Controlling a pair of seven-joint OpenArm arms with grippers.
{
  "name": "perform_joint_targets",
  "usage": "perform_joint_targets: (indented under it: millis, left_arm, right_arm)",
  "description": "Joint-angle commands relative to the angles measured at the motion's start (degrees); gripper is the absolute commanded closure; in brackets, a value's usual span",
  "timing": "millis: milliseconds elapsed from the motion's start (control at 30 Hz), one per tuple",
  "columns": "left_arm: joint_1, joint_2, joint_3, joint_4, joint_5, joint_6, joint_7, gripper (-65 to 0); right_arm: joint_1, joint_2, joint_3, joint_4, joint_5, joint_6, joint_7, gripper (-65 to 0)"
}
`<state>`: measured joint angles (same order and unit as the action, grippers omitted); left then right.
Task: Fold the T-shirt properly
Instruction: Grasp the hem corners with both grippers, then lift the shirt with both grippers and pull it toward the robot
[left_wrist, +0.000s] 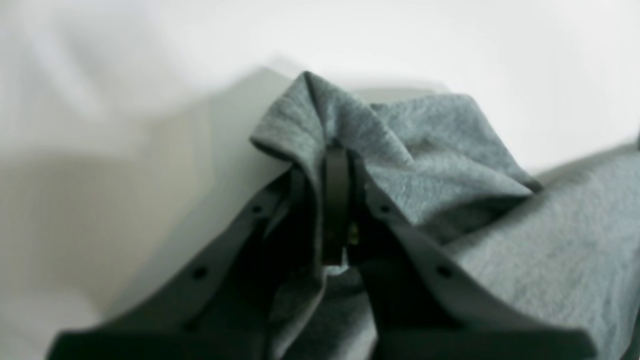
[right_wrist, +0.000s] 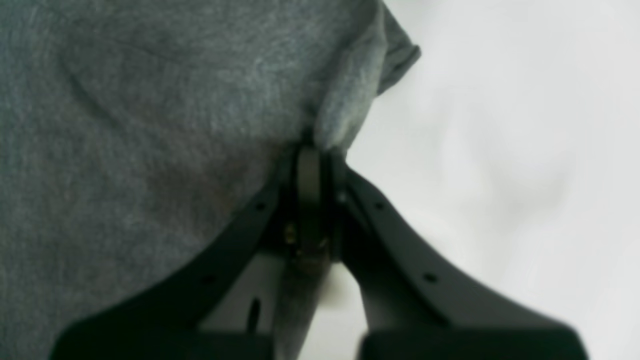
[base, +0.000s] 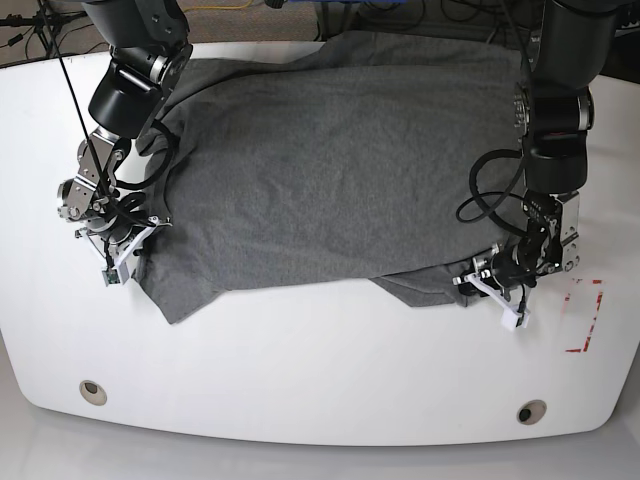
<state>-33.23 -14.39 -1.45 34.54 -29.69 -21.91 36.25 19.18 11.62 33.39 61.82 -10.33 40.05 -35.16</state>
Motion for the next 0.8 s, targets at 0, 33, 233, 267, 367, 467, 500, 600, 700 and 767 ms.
perform_joint_targets:
  millis: [0, 33, 233, 267, 367, 467, 500, 600, 700, 767]
  left_arm:
    - [-1.01, -0.6, -0.08, 0.49, 1.6, 0.86, 1.6, 0.0]
    - [-0.83, -0.68, -0.08, 0.93, 1.6, 0.86, 1.6, 0.0]
    - [2.68, -3.32, -2.81, 9.72, 1.52, 0.86, 4.32, 0.0]
    - [3.21, -3.32, -3.87, 11.65, 1.52, 0.86, 5.2, 0.0]
    - [4.88, -3.5, -7.03, 17.28, 1.52, 0.77, 8.37, 0.0]
    - [7.52, -3.59, -10.55, 25.1, 1.52, 0.77, 12.41, 0.0]
    - [8.22, -3.67, -11.6, 27.74, 1.52, 0.77, 13.55, 0.0]
    - [9.98, -4.29, -13.27, 34.6, 1.6, 0.77, 15.84, 0.0]
    - [11.48, -4.82, -14.41, 41.19, 1.6, 0.77, 17.68, 0.0]
    - [11.91, -4.82, -14.94, 44.88, 1.6, 0.68, 18.74, 0.0]
  right_arm:
    - [1.61, 0.91, 0.06, 1.78, 0.53, -0.05, 0.83, 0.0]
    - [1.61, 0.91, 0.06, 2.31, 0.53, -0.05, 0.74, 0.0]
    - [1.52, 0.82, 0.06, 7.76, 0.53, -0.05, -3.83, 0.0]
    - [1.52, 0.73, 0.06, 8.73, 0.53, -0.05, -4.54, 0.0]
    - [1.52, 0.12, -0.02, 11.8, 0.53, -0.05, -6.38, 0.0]
    - [1.26, -0.23, -0.02, 16.02, 0.53, -0.05, -8.76, 0.0]
    - [1.17, -0.23, -0.02, 16.99, 0.53, -0.05, -9.63, 0.0]
    - [1.17, -0.23, -0.02, 19.54, 0.53, -0.05, -12.54, 0.0]
    - [1.26, -0.23, -0.02, 22.71, 0.53, -0.05, -15.26, 0.0]
    - [1.35, -0.23, -0.11, 24.55, 0.53, -0.05, -16.4, 0.0]
